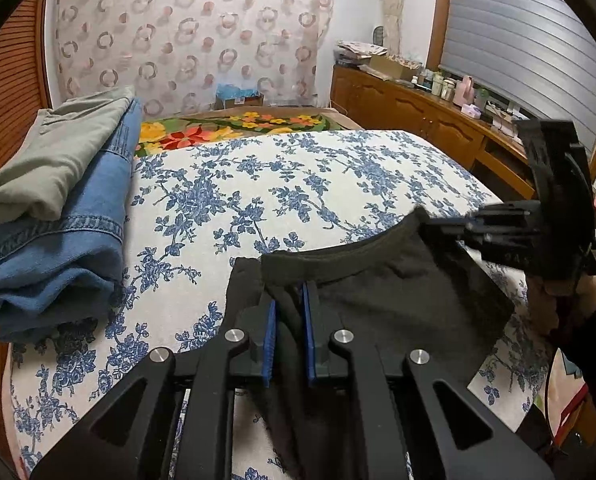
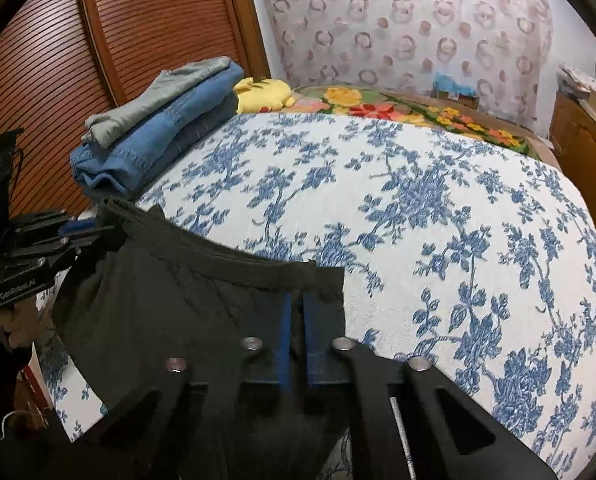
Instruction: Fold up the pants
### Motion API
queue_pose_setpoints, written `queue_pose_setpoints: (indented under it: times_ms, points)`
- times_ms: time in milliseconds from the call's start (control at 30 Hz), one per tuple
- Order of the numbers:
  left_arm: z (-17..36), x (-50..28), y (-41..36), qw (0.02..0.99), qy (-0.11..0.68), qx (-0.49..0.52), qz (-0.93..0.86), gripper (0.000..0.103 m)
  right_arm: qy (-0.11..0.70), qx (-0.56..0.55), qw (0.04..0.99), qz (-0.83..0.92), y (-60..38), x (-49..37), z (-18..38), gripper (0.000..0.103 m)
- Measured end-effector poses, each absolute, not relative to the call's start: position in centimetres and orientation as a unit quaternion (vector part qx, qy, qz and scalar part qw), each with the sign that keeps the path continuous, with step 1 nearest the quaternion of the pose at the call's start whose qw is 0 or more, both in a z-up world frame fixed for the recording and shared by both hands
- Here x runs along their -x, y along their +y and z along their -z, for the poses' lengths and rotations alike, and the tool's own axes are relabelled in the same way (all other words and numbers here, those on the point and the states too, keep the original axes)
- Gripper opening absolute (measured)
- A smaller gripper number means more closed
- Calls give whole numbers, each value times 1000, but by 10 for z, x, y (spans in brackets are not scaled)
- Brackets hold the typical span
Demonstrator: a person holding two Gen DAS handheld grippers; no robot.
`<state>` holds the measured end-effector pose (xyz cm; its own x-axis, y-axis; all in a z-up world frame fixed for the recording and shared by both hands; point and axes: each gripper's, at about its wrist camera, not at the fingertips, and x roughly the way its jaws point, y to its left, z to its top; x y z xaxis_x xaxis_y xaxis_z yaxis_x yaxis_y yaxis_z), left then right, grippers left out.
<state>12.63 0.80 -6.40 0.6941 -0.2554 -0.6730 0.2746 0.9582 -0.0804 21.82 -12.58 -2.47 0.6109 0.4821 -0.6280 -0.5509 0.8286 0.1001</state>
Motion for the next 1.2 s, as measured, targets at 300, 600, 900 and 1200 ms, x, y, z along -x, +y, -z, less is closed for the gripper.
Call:
queue_pose_setpoints:
  times_ms: [300,600,900,1200]
  points:
    - [57,-113,9,927,350,-17,134,46,329,42,905,-265,-129,-215,23,3]
    - [65,-104,11,925,355,-15,138,81,318,45,910,-264,-136,-193,15,8]
    - [74,-87,13,922,364,-10,133,81,311,49,911,-266,-154,-152,14,37]
    - [80,-65,23,922,368,3,124,81,316,42,910,-265,-169,-120,16,37]
